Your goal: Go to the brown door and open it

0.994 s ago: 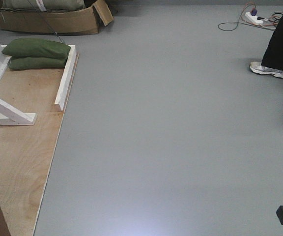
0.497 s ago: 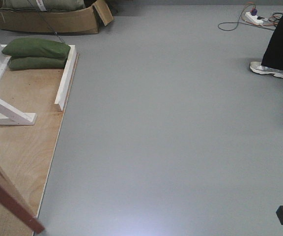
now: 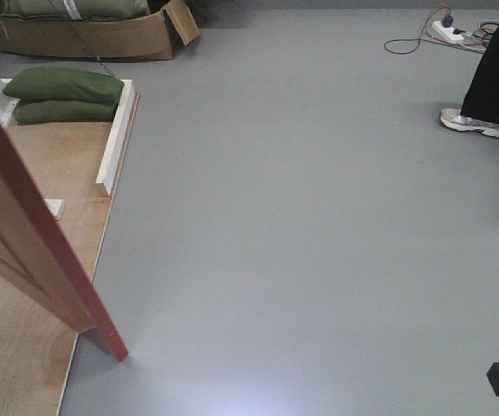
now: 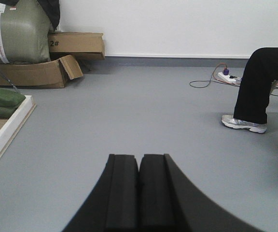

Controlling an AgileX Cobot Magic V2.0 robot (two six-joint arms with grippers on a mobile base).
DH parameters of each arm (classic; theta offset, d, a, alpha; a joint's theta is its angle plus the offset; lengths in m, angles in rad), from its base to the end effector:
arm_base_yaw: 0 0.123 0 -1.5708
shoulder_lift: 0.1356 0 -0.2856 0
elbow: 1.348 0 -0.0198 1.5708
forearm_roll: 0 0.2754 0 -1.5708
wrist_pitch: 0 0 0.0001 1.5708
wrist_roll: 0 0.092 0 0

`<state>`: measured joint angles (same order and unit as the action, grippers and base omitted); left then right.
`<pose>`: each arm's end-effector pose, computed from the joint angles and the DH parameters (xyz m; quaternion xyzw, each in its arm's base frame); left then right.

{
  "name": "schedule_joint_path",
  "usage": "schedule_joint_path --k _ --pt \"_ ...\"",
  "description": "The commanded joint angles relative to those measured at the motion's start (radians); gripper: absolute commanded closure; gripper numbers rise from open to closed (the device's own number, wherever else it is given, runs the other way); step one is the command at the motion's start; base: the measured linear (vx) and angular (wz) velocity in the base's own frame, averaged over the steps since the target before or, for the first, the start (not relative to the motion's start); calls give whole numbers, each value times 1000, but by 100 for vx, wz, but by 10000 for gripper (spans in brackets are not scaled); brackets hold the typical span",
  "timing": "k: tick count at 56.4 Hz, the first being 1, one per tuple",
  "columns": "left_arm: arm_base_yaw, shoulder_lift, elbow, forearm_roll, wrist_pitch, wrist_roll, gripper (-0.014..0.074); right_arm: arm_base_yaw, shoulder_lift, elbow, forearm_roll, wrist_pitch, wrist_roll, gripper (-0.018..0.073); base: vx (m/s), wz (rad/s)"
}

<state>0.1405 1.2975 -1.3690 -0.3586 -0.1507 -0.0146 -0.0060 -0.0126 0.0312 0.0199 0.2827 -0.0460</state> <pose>0.3136 0.0492 0.4960 -0.1702 0.5688 -0.0764 0.8011 0.0798 0.0000 0.1770 -0.0099 0.7785 -0.0082 0.6275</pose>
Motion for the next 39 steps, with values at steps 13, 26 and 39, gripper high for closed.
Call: schedule_joint_path --k 13,26,39 --pt "-60 90 -27 35 -119 -5 603 2 -10 4 -6 -82 -5 559 0 0" --pt "-89 142 -28 94 -140 -5 603 2 -10 4 -6 -82 -5 559 0 0" --pt "-89 81 -28 191 -68 -5 603 2 -10 4 -6 -82 -5 559 0 0"
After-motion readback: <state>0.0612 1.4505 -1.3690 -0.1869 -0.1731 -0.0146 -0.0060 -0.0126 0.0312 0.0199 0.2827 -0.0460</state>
